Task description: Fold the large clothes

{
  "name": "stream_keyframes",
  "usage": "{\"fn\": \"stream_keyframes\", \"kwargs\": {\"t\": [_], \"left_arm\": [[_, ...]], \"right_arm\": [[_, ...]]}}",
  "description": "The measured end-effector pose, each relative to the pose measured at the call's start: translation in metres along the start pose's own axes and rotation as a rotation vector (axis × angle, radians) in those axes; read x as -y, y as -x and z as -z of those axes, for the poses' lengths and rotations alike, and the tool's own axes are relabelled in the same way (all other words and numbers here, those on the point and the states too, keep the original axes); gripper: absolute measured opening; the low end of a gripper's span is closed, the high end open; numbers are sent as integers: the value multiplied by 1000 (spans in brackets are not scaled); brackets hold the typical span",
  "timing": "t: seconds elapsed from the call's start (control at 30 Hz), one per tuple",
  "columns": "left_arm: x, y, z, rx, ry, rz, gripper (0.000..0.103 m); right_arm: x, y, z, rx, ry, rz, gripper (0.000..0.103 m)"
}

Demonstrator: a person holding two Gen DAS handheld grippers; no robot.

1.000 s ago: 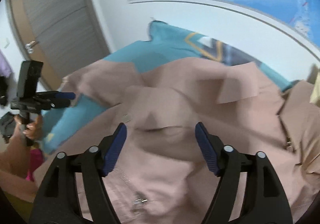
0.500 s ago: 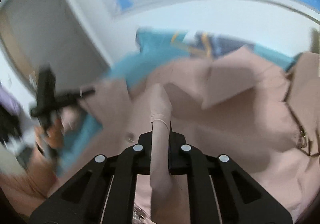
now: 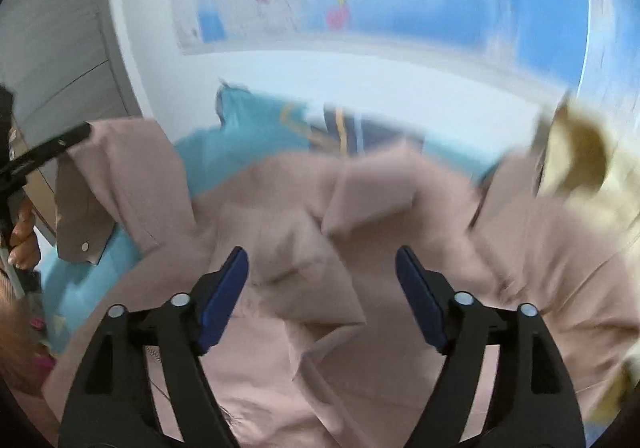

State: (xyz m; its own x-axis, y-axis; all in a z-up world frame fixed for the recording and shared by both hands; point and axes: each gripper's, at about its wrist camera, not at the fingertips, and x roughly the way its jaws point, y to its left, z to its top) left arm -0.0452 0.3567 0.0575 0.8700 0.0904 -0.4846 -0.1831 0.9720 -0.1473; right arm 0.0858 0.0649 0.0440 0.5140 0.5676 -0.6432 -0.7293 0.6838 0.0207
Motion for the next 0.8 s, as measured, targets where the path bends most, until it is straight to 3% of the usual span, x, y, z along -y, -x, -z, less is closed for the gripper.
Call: {"fn": "stream_keyframes", "kwargs": {"t": [0.17, 0.23, 0.27, 0.3, 0.33, 0.37, 0.4, 0.47, 0.57, 0.63, 0.67, 0.7, 0.8], "left_arm": [[-7, -21, 8, -64, 46, -2, 43], [-14, -27, 11, -84, 75, -9, 50], [-19, -29, 13, -95, 91, -18, 50], [-24, -30, 15, -102, 104, -22, 50], [-28, -31, 16, -106, 117, -29, 50], [-32, -30, 17, -107, 127, -31, 49], [-35, -29, 17, -105, 134, -28, 49], [-37, -22, 14, -89, 134, -32, 49], [-32, -9, 6, -39, 109, -20, 49], [-25, -1, -1, -1, 84, -13, 49], [-20, 3, -5, 21, 69, -15, 49], [-16, 6, -8, 35, 55, -11, 49], [-1, 17, -17, 73, 8, 32, 49]], "right_arm": [[-55, -38, 18, -144, 294, -39, 77], [-71, -67, 31, -209, 404, 9, 75], [-76, -78, 34, -227, 425, 23, 69], [-76, -88, 37, -242, 420, 6, 53], [-71, -90, 34, -237, 356, -49, 47], [-66, -93, 30, -251, 301, -83, 25], [-61, -92, 23, -251, 234, -118, 8], [-50, -82, 7, -190, 53, -269, 8], [-54, -76, 1, -158, -41, -343, 11], [-70, -92, 2, -223, -44, -402, 25], [-76, -95, 6, -247, -29, -399, 44], [-79, -93, 11, -242, -14, -392, 52], [-59, -82, 12, -219, -119, -481, 54]]}}
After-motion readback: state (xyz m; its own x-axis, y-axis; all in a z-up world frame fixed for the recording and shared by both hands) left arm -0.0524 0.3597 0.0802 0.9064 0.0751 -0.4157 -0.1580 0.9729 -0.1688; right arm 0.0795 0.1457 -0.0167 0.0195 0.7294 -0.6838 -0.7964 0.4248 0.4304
